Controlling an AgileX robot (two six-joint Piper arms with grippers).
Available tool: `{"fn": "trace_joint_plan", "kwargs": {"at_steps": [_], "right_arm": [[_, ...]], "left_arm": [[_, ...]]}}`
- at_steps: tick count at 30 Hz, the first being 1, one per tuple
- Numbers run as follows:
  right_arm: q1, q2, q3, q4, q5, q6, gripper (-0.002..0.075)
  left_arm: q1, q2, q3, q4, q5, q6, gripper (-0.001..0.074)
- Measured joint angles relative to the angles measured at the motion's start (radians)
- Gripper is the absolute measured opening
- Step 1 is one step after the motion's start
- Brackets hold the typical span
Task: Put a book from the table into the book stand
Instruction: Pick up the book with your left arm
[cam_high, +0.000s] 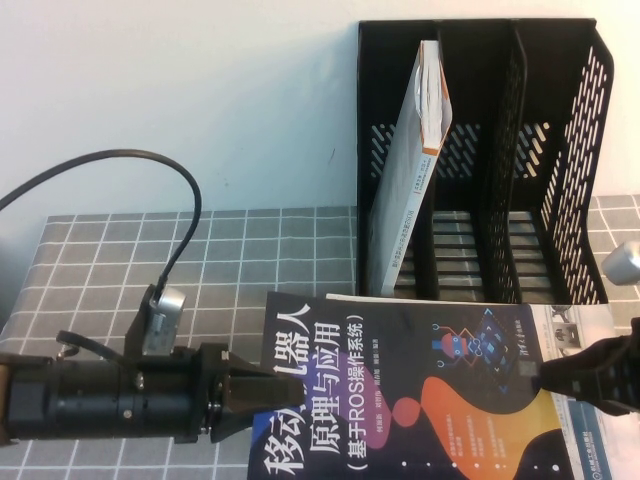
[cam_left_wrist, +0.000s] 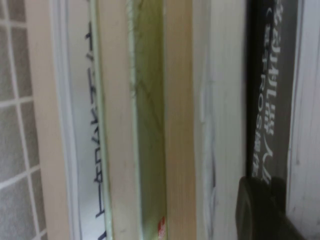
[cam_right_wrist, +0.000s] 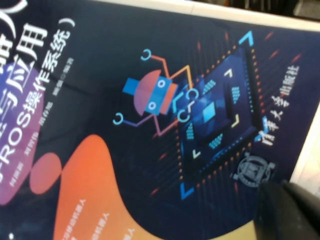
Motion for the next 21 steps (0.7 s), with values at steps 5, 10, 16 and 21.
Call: {"fn": "trace_joint_plan", "kwargs": {"at_steps": [5,10,16,21], "right_arm": [[0.003,0.0,-0.009,-0.001,0.02,-0.009,-0.0003],[0.005,-0.041,-0.029,-0.145,0.041,0.018,-0.0003],[0.005,-0.164,-0.115,-0.473,0.063,0.256,-0.0003],[0.005,-0.262,-0.171,-0.737,0.067,0.449,-0.0003]], "left_arm": [[0.033,-0.01,-0.041,0.051,0.011,-0.046,0.0111],[0.066,-0.089,-0.139,0.155,0.004,-0.166,0.0111],[0.066,-0.236,-0.32,0.259,0.005,-0.322,0.0111],[0.042,-0.303,-0.523,0.323,0.0,-0.41,0.0111]]}}
